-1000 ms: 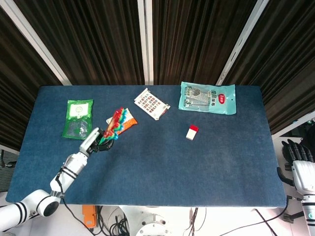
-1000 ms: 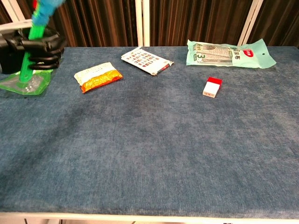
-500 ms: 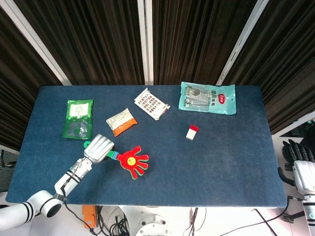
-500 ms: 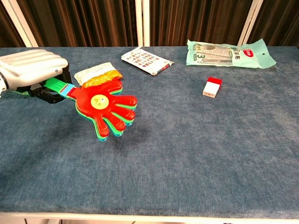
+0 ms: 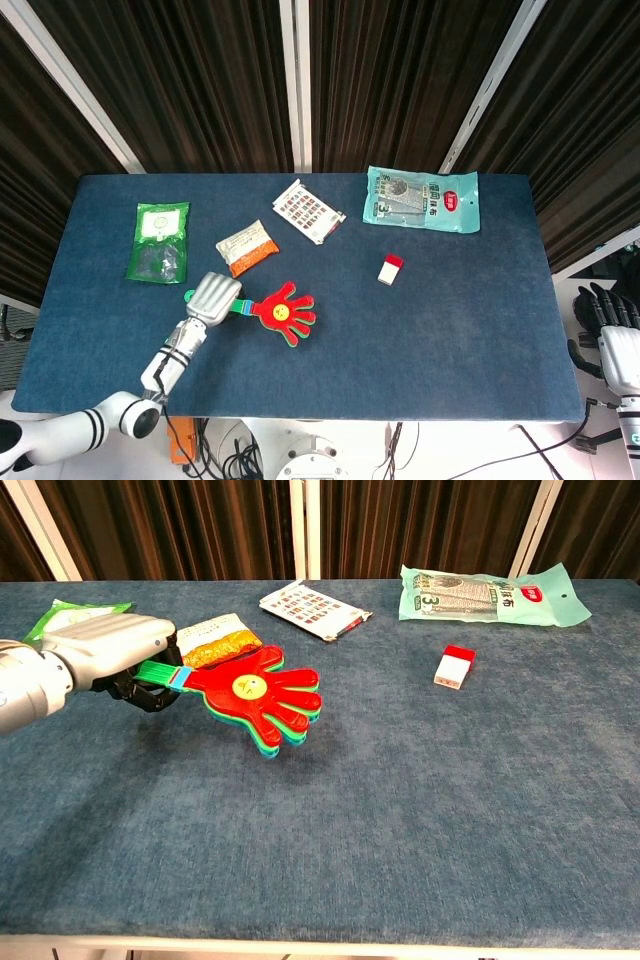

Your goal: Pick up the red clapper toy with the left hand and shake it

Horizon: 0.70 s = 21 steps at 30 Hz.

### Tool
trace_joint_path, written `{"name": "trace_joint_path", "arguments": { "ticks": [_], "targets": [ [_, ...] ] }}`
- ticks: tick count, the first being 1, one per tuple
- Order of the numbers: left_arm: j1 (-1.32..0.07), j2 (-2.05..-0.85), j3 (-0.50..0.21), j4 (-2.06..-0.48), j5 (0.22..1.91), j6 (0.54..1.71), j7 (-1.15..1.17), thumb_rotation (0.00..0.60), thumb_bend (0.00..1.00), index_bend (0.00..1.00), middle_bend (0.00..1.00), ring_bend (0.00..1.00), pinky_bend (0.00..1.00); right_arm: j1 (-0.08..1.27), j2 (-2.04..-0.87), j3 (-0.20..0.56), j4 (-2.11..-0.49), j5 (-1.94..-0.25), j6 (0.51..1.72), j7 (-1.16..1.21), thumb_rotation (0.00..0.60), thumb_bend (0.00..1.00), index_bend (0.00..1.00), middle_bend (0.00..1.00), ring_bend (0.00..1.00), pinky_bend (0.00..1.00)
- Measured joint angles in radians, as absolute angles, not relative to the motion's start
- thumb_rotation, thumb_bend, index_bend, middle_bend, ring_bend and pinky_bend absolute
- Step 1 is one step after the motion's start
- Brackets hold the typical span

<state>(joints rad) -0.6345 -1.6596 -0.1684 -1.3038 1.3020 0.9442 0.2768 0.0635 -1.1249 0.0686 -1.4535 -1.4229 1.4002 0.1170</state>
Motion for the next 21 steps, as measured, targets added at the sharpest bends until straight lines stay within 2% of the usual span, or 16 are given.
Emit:
{"name": "trace_joint_path", "arguments": {
  "ticks": [1,2,3,4,5,10,15,16,19,21],
  "targets": [
    [-0.637,-1.66,-0.172,-1.306,1.279,0.935,0.29,0.408,0.35,0.44,0.59,0.58,0.69,0.064,-1.125,0.069,-1.453,-1.422,1.399,0.118,0.6,0.32,0.0,0.0,0.0,0.0],
    [-0.64,-1.658,-0.177,-1.314,1.245,0.917,0.304,0.298,0.28,0.2,0.32,0.3,0.41,0.064,-1.125,0.069,-1.452,-1.422,1.399,0.12,0.6,0.32,0.0,0.0,0.0,0.0],
    [-0.643,-1.654,-0.182,-1.324,1.218,0.901,0.312,0.262,0.25,0.09,0.18,0.15,0.26,0.064,-1.125,0.069,-1.451,-1.422,1.399,0.122,0.6,0.32,0.0,0.0,0.0,0.0],
    [-0.646,-1.648,-0.188,-1.337,1.191,0.886,0.32,0.271,0.21,0.0,0.03,0.01,0.06,0.063,-1.125,0.069,-1.45,-1.422,1.399,0.124,0.6,0.32,0.0,0.0,0.0,0.0],
    [-0.649,-1.637,-0.197,-1.358,1.156,0.871,0.331,0.302,0.19,0.0,0.0,0.0,0.02,0.063,-1.125,0.069,-1.448,-1.422,1.401,0.126,0.6,0.32,0.0,0.0,0.0,0.0],
    [-0.663,-1.562,-0.223,-1.457,1.039,0.835,0.351,0.417,0.09,0.0,0.0,0.0,0.0,0.06,-1.124,0.073,-1.441,-1.42,1.406,0.135,0.6,0.32,0.0,0.0,0.0,0.0],
    [-0.679,-1.435,-0.219,-1.597,0.955,0.796,0.383,0.479,0.09,0.0,0.0,0.0,0.0,0.061,-1.129,0.07,-1.44,-1.427,1.406,0.135,0.6,0.32,0.0,0.0,0.0,0.0],
    [-0.679,-1.416,-0.214,-1.617,0.95,0.798,0.387,0.506,0.09,0.0,0.0,0.0,0.0,0.061,-1.13,0.07,-1.44,-1.429,1.407,0.135,0.6,0.32,0.0,0.0,0.0,0.0],
    [-0.67,-1.363,-0.192,-1.667,0.961,0.819,0.392,0.567,0.09,0.0,0.0,0.0,0.0,0.06,-1.128,0.069,-1.443,-1.432,1.411,0.132,0.6,0.32,0.0,0.0,0.0,0.0],
    [-0.652,-1.347,-0.181,-1.678,0.999,0.851,0.38,0.576,0.1,0.0,0.0,0.0,0.0,0.059,-1.126,0.071,-1.448,-1.431,1.415,0.131,0.6,0.32,0.0,0.0,0.0,0.0]
  ]
}}
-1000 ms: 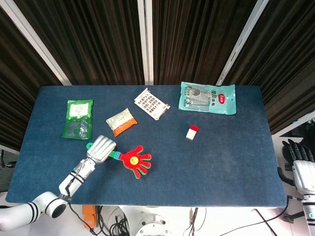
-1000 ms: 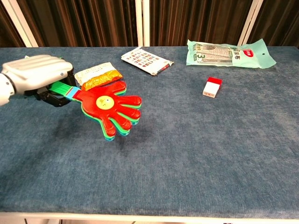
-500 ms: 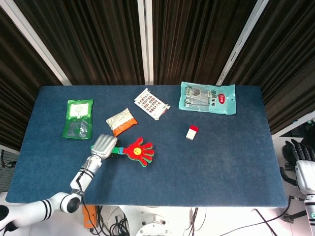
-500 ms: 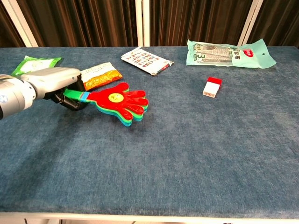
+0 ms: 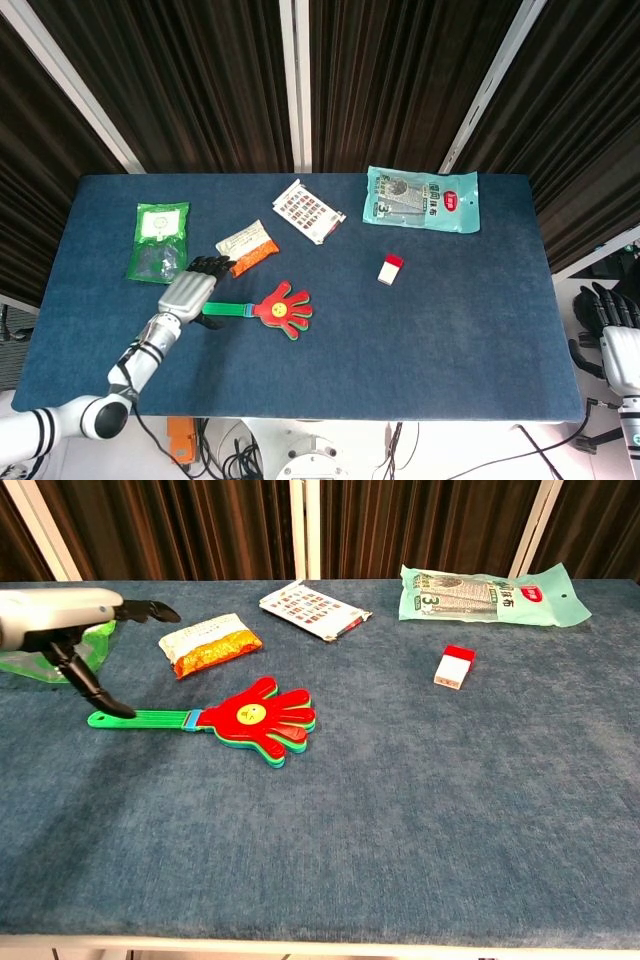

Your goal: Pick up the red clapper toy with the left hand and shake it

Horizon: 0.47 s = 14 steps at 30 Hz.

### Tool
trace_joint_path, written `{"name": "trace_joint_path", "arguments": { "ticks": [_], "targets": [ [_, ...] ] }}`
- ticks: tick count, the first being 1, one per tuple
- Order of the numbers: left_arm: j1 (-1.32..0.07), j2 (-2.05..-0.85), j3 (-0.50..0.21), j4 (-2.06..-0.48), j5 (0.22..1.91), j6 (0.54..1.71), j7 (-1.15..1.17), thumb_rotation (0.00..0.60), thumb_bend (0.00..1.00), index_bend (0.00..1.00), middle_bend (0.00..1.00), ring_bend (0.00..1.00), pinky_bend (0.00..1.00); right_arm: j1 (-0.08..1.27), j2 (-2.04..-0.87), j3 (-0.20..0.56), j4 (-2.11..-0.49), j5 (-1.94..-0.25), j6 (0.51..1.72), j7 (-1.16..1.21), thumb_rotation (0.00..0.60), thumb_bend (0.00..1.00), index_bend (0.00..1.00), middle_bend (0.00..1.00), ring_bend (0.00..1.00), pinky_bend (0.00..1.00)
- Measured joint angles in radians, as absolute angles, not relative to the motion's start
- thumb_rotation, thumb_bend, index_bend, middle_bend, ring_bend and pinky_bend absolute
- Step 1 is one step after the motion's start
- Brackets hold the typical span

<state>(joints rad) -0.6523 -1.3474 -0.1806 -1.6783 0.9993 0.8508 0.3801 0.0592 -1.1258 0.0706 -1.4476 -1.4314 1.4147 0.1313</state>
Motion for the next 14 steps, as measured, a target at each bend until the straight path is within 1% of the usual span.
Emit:
{"name": "trace_joint_path", "arguments": {
  "ticks": [2,4,5,7,11,14],
  "targets": [
    [-0.626,-1.336,-0.167,-1.679,1.064,0.901,0.356,0.54,0.12,0.0,0.0,0.0,0.0,0.058,-1.123,0.073,-1.454,-1.431,1.42,0.131,0.6,0.32,0.0,0.0,0.0,0.0],
    [-0.596,-1.327,-0.149,-1.669,1.14,0.961,0.326,0.488,0.19,0.0,0.0,0.0,0.0,0.056,-1.123,0.074,-1.459,-1.434,1.429,0.13,0.6,0.32,0.0,0.0,0.0,0.0],
    [-0.565,-1.321,-0.13,-1.65,1.213,1.023,0.293,0.471,0.2,0.0,0.0,0.0,0.0,0.055,-1.124,0.074,-1.461,-1.436,1.434,0.128,0.6,0.32,0.0,0.0,0.0,0.0],
    [-0.531,-1.315,-0.106,-1.62,1.292,1.094,0.251,0.443,0.22,0.0,0.0,0.0,0.0,0.053,-1.131,0.073,-1.461,-1.444,1.443,0.124,0.6,0.32,0.0,0.0,0.0,0.0],
    [-0.425,-1.308,-0.029,-1.468,1.486,1.302,0.108,0.43,0.23,0.0,0.0,0.0,0.0,0.047,-1.15,0.068,-1.457,-1.454,1.456,0.116,0.6,0.32,0.0,0.0,0.0,0.0],
    [-0.343,-1.305,0.021,-1.339,1.546,1.412,-0.005,0.386,0.23,0.0,0.0,0.0,0.0,0.04,-1.161,0.064,-1.453,-1.457,1.468,0.105,0.6,0.32,0.0,0.0,0.0,0.0]
  ]
}}
